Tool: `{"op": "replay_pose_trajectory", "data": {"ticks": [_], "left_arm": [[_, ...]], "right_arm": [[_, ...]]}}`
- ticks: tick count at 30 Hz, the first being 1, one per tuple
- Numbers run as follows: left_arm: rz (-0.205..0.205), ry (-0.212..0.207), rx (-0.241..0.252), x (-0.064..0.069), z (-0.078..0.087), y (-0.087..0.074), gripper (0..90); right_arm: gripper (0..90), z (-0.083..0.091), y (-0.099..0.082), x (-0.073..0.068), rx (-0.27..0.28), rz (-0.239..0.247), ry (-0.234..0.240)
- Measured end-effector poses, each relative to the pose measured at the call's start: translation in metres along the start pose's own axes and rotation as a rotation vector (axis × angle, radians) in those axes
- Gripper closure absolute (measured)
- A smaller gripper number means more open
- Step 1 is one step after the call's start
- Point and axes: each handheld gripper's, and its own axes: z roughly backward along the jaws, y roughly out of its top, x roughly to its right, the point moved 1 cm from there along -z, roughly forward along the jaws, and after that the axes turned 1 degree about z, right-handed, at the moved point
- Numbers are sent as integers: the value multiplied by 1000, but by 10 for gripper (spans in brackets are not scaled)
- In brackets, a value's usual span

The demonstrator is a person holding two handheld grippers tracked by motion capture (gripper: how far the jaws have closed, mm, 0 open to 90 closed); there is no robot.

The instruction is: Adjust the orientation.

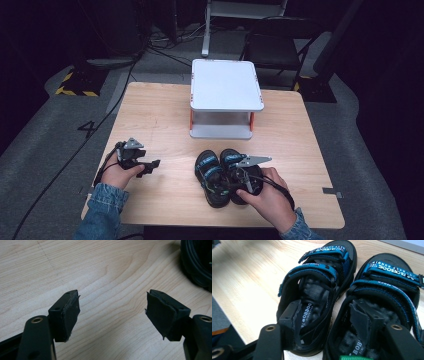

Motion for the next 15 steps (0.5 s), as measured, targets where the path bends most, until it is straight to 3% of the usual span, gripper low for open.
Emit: {"op": "replay_pose_trajectory", "data": {"ticks": [5, 9, 11, 15], "left_arm": [[-4, -2, -7, 0, -2, 1, 272], [-1, -3, -7, 1, -4, 0, 272], [-6, -3, -10, 0, -3, 0, 272], [-3, 0, -7, 0, -2, 0, 272]], "right_arm": [[432, -20, -9, 1, -23, 21, -18], [560, -23, -8, -2, -32, 113, -65], [629, -23, -8, -2, -28, 113, -84], [740, -21, -9, 3, 1, 74, -78]]}}
